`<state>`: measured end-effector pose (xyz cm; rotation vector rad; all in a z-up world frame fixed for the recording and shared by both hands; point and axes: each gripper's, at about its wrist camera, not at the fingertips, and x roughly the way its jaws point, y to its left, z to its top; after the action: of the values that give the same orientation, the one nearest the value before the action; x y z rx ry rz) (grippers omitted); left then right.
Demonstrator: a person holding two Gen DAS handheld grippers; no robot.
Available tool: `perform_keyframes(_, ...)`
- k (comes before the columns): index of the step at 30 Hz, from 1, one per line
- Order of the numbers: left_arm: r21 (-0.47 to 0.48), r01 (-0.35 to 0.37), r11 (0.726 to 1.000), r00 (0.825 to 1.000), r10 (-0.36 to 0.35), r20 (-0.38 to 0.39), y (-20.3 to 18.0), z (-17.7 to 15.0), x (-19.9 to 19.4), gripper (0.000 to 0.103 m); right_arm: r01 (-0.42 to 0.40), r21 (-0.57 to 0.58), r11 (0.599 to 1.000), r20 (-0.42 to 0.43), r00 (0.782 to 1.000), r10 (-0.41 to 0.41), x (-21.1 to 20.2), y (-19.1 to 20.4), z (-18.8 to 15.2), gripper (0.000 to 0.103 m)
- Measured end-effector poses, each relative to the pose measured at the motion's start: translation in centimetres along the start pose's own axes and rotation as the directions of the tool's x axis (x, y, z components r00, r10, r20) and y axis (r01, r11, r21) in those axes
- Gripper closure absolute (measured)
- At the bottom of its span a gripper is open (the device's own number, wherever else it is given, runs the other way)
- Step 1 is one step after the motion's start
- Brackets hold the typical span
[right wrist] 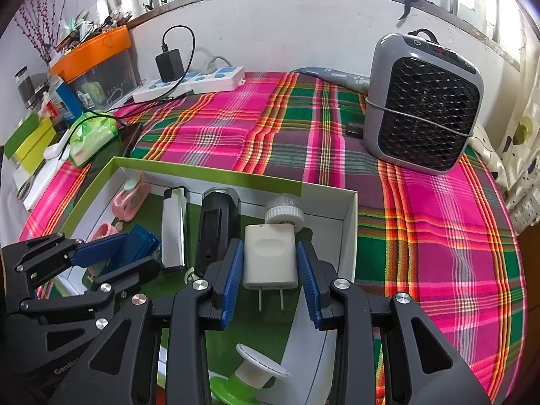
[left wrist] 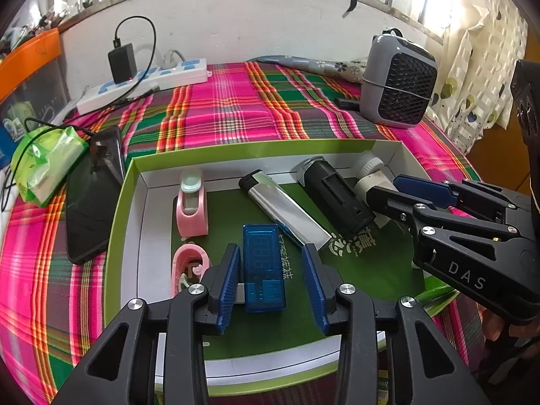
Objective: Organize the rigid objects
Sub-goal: 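Lower and release white charger with right tool while left tool releases USB stick, then move right tool to white round toy while left tool moves to brown jar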
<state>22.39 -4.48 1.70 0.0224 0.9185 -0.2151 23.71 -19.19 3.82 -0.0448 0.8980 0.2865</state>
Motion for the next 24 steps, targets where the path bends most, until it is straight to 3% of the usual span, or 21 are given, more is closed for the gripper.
perform_keyframes(4, 0.0, -0.001, 1.0, 1.0, 0.001, -0.002, -0.1, -0.1, -0.1, 0.064, -0.005, 0.006, 1.0, 0.005, 1.0, 0.005, -0.2, 0.0, -0.1, 0.068)
perform_keyframes(8, -0.004, 0.006, 1.0, 1.0, -0.006, -0.001, 0.0, -0.3, -0.3, 0.064, -0.005, 0.013, 1.0, 0.015, 1.0, 0.005, -0.5, 0.1, -0.2, 0.061)
perform_keyframes(24, -0.003, 0.004, 1.0, 1.0, -0.004, 0.024, -0.4, -1.2, -2.2, 0.064, -0.013, 0.052, 0.999, 0.045, 0.999, 0.01, -2.4, 0.1, -1.0, 0.06)
